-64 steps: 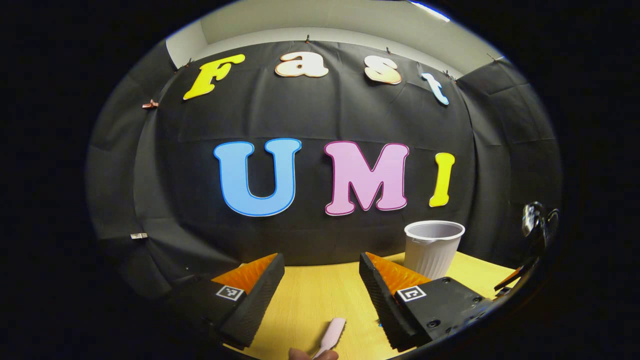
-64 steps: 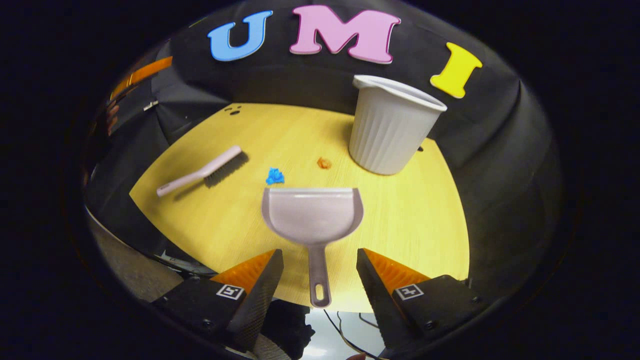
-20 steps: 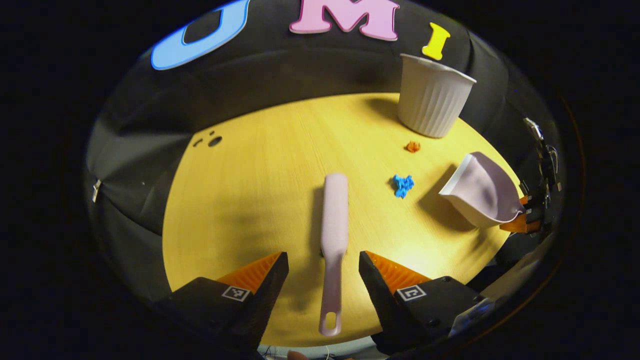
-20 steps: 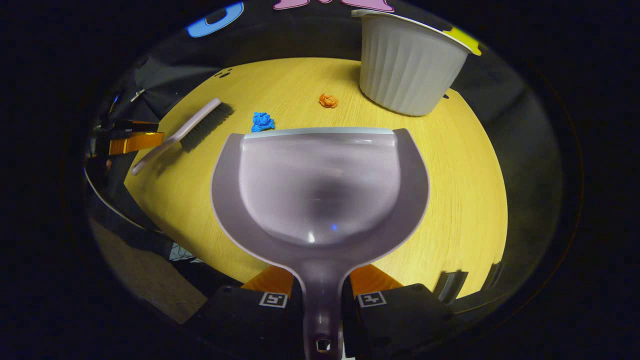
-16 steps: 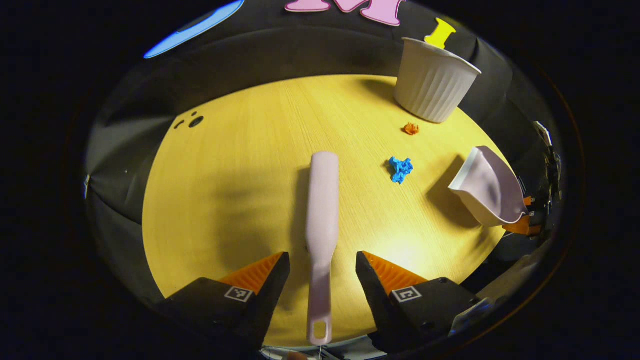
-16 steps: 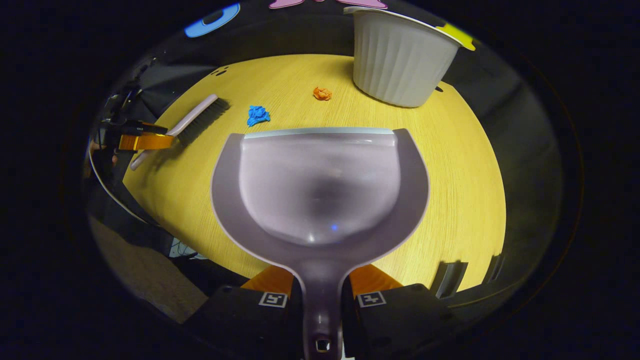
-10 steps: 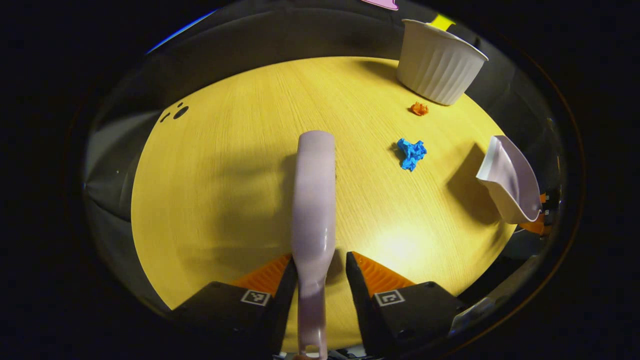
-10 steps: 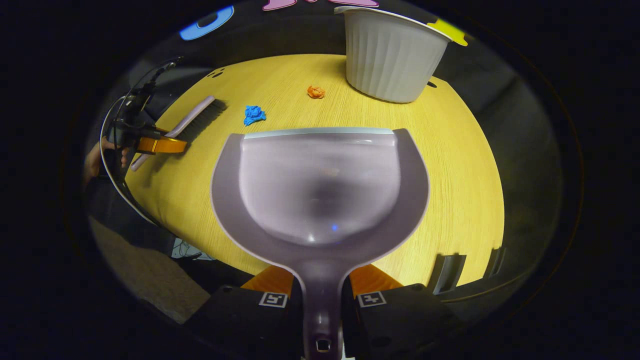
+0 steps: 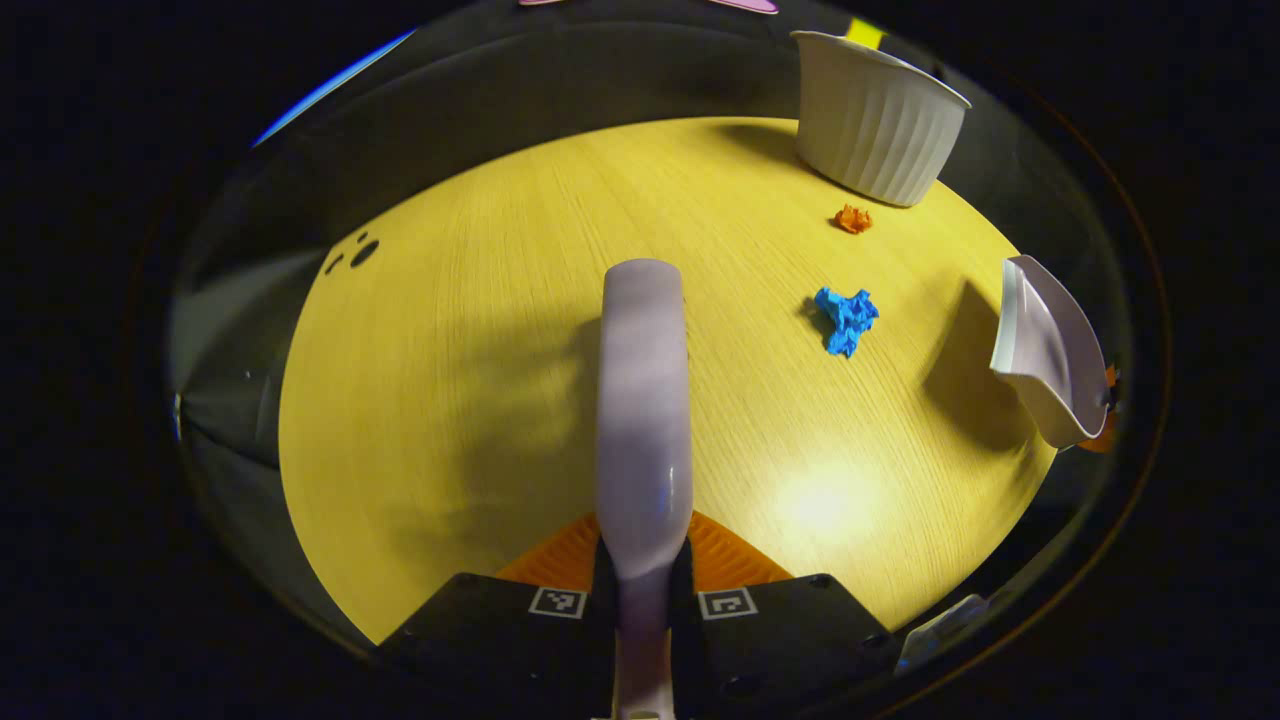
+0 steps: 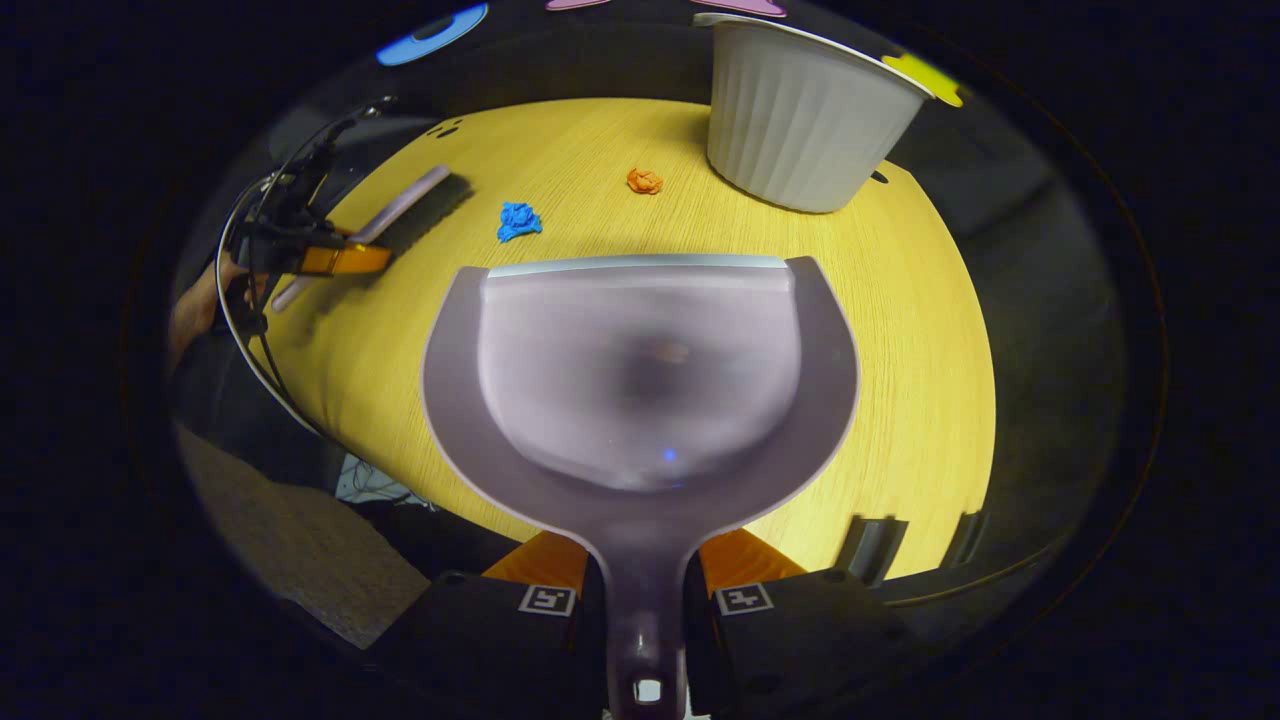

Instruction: Pick up the small broom and dustpan from the desktop, sweep the trash into the dustpan with the broom, and then empty the trash into the garbage bin.

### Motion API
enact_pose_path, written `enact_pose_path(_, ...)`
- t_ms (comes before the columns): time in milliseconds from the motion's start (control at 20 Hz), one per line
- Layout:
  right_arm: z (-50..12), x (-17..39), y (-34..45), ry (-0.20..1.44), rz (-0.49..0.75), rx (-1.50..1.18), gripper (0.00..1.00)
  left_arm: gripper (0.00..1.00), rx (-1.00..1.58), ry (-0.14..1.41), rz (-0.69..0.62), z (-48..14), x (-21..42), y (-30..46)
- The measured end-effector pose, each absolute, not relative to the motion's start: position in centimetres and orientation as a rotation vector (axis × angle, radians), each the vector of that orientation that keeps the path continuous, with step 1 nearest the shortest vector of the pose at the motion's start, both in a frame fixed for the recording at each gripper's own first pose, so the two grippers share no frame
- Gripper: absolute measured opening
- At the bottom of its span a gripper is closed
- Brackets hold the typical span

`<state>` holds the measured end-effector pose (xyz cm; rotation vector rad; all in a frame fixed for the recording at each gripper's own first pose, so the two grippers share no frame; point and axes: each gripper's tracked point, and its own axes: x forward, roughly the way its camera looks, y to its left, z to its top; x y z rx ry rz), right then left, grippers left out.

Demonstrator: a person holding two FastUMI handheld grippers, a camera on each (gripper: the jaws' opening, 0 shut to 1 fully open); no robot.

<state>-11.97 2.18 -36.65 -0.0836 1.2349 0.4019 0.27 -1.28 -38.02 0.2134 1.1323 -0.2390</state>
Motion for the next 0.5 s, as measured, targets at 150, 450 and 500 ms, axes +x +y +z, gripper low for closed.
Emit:
enact_pose_path(150,-36.1,-12.0,2.3,1.307,0.487,-0.136,0.36,0.26,0.263,1.080,-0.332,-37.1,4.1,-3.8)
enact_pose_path(450,-36.9,-10.1,1.5,1.369,0.524,-0.219,0.36,0.26,0.326,1.087,-0.471,-38.5,10.3,-8.6)
enact_pose_path(500,-37.2,-9.8,1.5,1.372,0.523,-0.229,0.36,0.26,0.344,1.096,-0.492,-39.0,10.9,-9.2)
